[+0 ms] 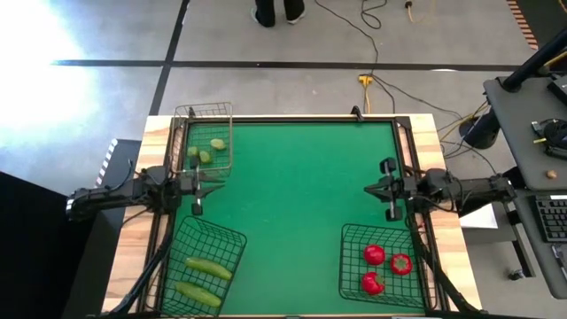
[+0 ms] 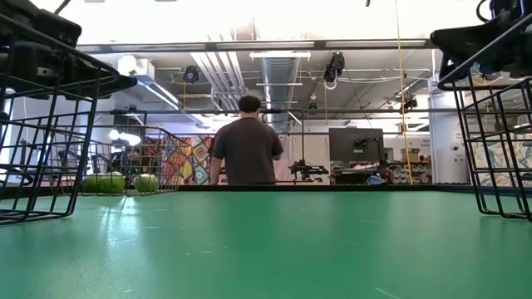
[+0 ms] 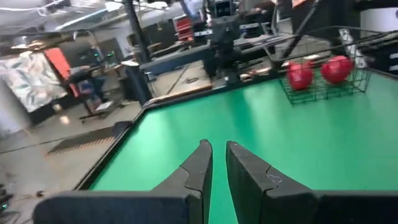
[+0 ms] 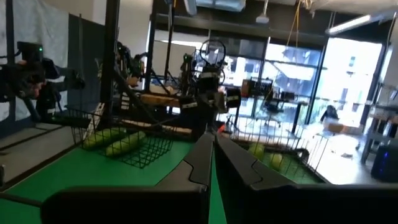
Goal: Sort produce into baskets
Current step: Return to Home Position
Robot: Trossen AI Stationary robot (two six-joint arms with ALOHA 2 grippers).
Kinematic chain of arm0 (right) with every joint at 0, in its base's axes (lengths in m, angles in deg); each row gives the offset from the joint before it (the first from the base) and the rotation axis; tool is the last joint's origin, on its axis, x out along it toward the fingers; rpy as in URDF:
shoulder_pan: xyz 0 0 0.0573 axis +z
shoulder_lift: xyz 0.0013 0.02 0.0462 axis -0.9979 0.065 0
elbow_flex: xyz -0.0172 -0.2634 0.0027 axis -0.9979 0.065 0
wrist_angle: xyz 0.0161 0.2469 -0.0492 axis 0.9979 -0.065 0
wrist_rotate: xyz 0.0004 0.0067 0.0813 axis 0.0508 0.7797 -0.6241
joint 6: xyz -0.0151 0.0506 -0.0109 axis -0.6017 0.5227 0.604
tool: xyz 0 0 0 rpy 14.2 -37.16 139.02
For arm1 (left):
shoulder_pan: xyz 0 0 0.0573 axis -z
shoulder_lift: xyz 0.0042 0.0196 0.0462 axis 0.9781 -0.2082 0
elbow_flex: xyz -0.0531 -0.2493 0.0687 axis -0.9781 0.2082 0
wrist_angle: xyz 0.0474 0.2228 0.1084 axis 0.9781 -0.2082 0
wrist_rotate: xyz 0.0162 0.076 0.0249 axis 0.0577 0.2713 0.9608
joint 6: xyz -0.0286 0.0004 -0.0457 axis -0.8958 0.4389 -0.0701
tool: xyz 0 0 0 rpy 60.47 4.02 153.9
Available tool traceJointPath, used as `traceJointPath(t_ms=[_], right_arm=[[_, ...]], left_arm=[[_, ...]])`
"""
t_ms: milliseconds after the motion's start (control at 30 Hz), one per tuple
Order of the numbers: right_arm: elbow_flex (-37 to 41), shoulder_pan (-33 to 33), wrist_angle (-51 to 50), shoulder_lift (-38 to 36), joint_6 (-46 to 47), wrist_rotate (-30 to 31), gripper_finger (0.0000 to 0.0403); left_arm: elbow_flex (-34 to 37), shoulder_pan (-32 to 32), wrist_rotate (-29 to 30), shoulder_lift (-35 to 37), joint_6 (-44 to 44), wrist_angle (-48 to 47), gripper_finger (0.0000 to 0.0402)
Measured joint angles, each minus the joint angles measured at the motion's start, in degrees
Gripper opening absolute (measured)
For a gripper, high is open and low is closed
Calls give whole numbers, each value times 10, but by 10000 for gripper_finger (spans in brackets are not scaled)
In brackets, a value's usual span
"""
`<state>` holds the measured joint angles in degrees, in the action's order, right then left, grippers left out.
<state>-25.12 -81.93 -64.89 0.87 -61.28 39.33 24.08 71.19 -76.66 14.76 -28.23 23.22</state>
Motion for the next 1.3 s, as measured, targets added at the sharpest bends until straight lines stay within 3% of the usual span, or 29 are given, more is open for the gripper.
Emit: traceJointPath(t_ms=[167,533,833,1000,1300], right_arm=[[0,0,-19,14,14,3,13],[0,0,-10,48,26,37,13],[0,-1,-23,45,-1,47,13],[0,-8,-100,13,-53,-15,13],[1,-20,-93,-14,-59,-46,13]], left_arm=[[1,3,50,3,-7,7,31],[21,60,79,-26,-4,65,31],[21,59,53,-32,4,61,31],[21,58,43,-28,6,59,31],[22,63,39,-12,7,59,31]])
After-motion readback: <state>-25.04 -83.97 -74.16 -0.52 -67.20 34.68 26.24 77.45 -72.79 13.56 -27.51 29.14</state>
